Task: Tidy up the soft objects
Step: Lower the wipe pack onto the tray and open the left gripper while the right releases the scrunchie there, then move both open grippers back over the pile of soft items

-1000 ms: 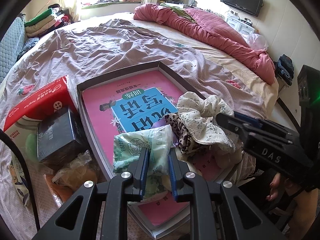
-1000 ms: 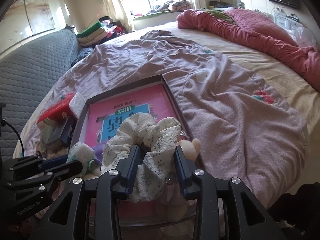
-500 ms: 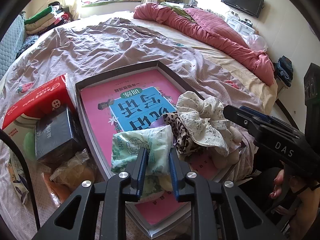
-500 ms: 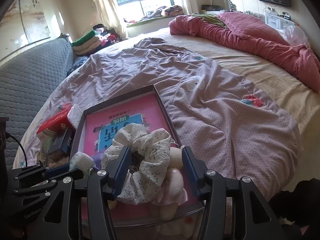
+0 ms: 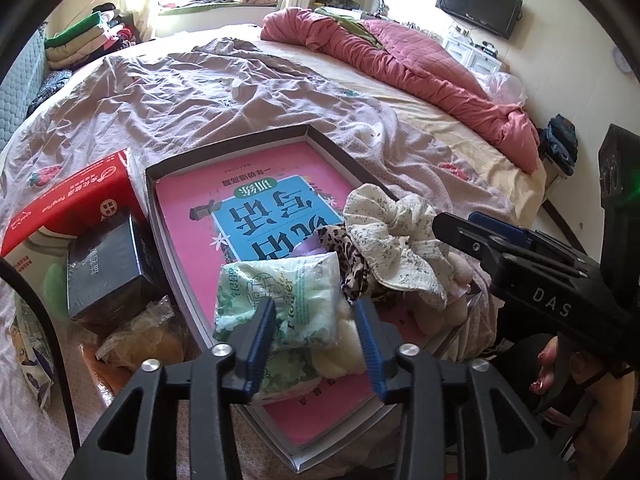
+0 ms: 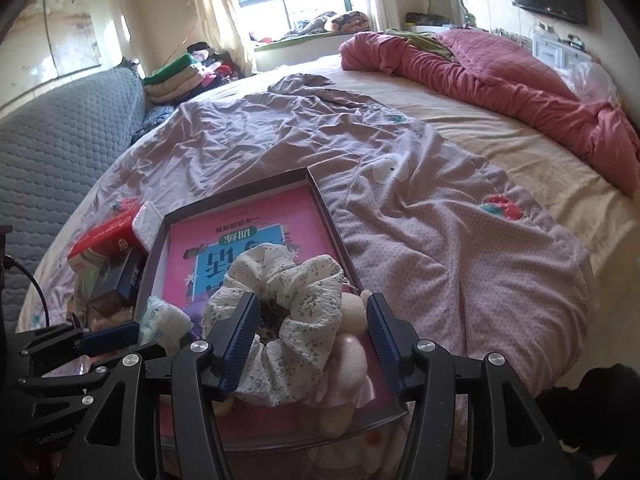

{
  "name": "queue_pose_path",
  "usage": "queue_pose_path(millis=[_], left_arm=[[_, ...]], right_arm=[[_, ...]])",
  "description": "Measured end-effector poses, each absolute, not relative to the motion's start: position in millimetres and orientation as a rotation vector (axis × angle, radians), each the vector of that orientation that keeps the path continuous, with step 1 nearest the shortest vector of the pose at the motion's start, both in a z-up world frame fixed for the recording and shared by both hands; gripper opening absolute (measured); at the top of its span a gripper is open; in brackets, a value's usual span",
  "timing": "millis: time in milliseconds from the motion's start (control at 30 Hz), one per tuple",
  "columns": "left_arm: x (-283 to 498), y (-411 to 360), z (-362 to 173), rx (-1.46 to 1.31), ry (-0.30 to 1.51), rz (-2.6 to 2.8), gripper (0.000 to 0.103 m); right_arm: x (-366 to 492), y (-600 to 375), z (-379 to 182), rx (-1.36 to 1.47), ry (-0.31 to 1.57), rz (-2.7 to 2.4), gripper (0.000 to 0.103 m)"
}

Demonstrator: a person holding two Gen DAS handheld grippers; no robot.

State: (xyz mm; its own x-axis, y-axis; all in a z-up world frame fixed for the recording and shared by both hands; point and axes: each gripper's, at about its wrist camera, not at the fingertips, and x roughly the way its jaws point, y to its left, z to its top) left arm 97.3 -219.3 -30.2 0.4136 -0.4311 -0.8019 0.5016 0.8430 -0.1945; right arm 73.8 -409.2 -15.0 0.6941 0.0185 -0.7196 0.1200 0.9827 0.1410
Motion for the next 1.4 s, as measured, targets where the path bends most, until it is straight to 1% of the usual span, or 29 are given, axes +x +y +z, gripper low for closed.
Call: queue_pose_path(millis=[100,200,467,633,667,733,800,1200,1400], left_arm=[[97,-218,-28,0.067,0.979,-0.6,0.048],[95,-217,-26,0.068,0.971,-0.599,0.051],[93,-211,-16,0.047,0.948,-0.599,0.056],[88,-207,-7,0.047,0.926,-0.593,0.061],[88,-206,-6,0.047,0.924,-0.592,0.062],[87,-206,-4,0.053,0.921,-0.586,0.062],[86,-204,-3,0.06,0.918,-0.577,0.063],[83,-176,13,0.033,0.889,-0.521,0.072],[82,-165,17,0.023,0.89,-0.515,0.072]], right_arm=[[74,-405,-11,0.174,0.795,-0.052,0.058],[74,-403,-8,0.167,0.793,-0.054,0.062],[73,-405,-4,0.183,0.792,-0.052,0.062],[71,-402,2,0.177,0.785,-0.051,0.063],[70,-401,4,0.17,0.78,-0.052,0.063],[69,-398,8,0.153,0.769,-0.059,0.072],[67,-395,11,0.143,0.758,-0.059,0.073],[62,-383,33,0.119,0.717,-0.053,0.074],[57,-380,41,0.129,0.711,-0.055,0.075]])
